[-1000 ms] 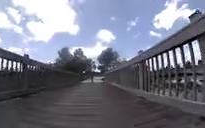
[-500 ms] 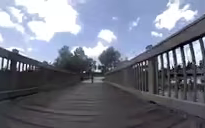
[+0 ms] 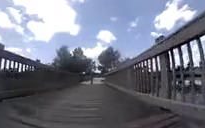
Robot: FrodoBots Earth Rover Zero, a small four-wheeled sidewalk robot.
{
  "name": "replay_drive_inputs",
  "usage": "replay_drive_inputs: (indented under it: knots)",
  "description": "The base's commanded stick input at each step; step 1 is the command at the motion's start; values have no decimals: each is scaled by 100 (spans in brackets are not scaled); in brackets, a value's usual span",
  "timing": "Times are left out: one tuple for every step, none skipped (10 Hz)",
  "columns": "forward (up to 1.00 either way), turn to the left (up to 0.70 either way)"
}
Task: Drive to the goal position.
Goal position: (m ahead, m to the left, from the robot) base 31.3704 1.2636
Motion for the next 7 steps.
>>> replay_drive_inputs:
  knots:
    - [85,0]
    - [85,0]
    - [85,0]
    - [85,0]
    - [85,0]
    - [85,0]
    - [85,0]
